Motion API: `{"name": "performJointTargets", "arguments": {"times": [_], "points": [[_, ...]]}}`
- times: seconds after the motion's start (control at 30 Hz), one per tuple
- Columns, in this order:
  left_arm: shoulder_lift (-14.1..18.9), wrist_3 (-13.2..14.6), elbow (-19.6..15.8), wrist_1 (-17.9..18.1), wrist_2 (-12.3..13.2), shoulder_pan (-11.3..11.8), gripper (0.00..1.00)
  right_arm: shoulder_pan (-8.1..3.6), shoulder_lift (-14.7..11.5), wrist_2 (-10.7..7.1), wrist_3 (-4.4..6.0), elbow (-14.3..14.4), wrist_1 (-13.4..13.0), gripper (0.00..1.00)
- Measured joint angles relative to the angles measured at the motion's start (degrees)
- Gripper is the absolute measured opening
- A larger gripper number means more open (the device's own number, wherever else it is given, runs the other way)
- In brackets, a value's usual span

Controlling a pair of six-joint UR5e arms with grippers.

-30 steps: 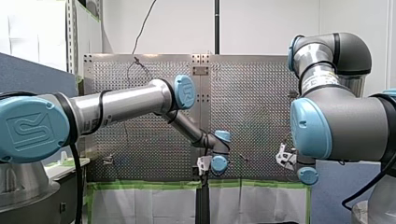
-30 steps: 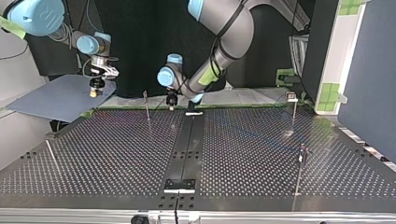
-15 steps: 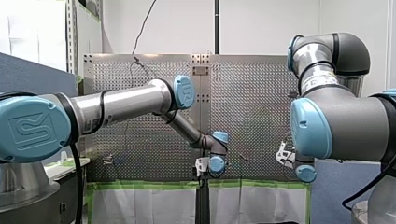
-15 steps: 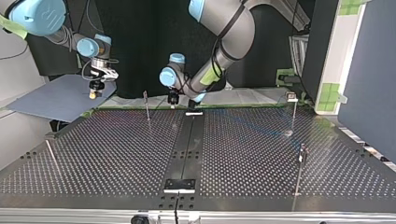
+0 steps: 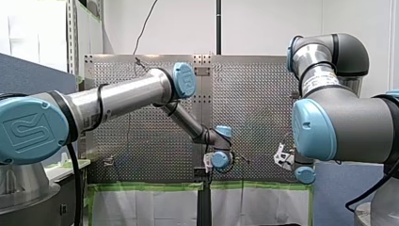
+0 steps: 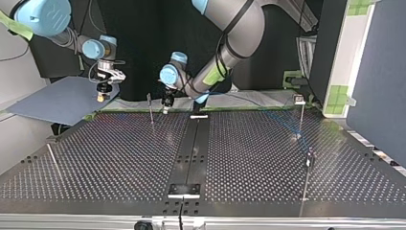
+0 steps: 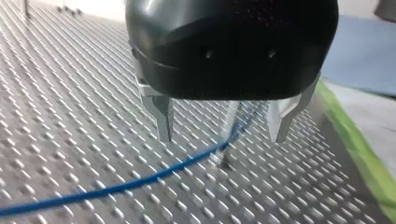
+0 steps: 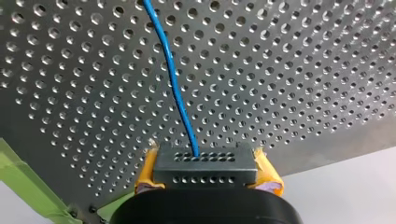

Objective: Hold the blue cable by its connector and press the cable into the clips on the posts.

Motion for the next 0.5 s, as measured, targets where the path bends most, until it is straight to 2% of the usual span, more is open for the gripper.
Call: {"name": "performJointTargets", "arguments": {"times": [0.2,0.5], "points": [[1.07,0.87,-2.27,-1.78,3.07,-1.51,1.0,0.53,0.02,0.35,0.06,0.0,0.51,0.0],[1.14,1.46,-4.67,-5.29,7.32,-2.52,1.0,1.24,0.02,0.42,0.06,0.02,0.79,0.0]]}}
